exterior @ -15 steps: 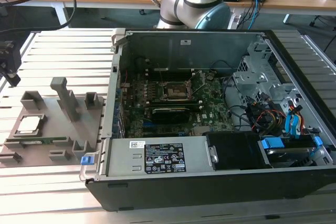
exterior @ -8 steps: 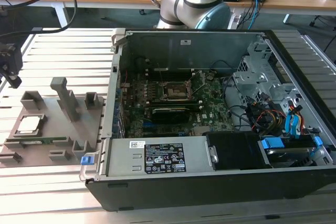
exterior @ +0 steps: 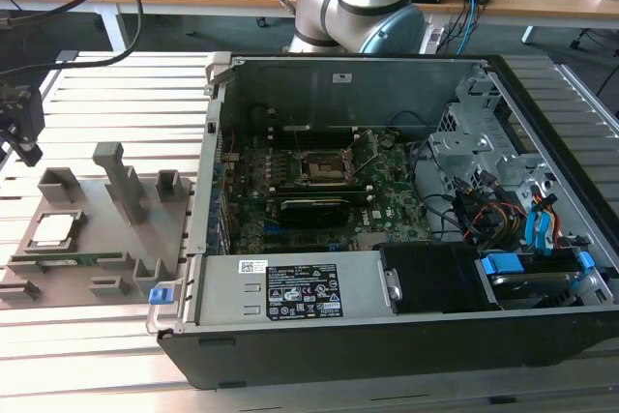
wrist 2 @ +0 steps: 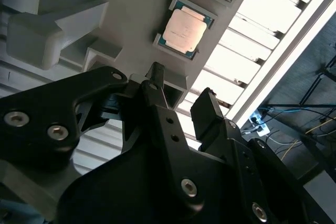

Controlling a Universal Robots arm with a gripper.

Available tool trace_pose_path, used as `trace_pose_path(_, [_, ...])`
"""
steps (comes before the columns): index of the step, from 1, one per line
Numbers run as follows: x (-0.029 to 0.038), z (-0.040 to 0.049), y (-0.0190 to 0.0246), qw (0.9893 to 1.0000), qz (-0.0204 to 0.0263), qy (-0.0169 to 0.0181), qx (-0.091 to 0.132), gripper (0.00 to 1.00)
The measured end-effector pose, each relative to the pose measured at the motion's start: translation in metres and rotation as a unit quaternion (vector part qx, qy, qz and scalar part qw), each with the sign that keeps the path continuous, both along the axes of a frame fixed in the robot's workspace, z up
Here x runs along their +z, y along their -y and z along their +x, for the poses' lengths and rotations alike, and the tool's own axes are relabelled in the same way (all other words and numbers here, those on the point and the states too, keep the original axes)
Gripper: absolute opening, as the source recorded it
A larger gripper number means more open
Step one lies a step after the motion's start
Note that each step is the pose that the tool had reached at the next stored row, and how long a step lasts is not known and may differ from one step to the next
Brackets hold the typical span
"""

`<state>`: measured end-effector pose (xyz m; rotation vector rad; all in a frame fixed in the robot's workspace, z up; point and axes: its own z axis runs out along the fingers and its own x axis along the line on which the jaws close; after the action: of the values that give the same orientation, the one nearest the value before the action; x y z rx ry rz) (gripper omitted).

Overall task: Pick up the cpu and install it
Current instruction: 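Pick up the cpu and move it towards the insertion slot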

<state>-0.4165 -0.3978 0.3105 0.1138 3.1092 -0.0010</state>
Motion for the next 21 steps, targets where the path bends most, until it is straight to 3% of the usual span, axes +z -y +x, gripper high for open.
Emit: trace_pose_path(21, [-0.0204, 0.0000, 0.0000, 1.0000, 0.0000, 0.0000, 0.001, 0.48])
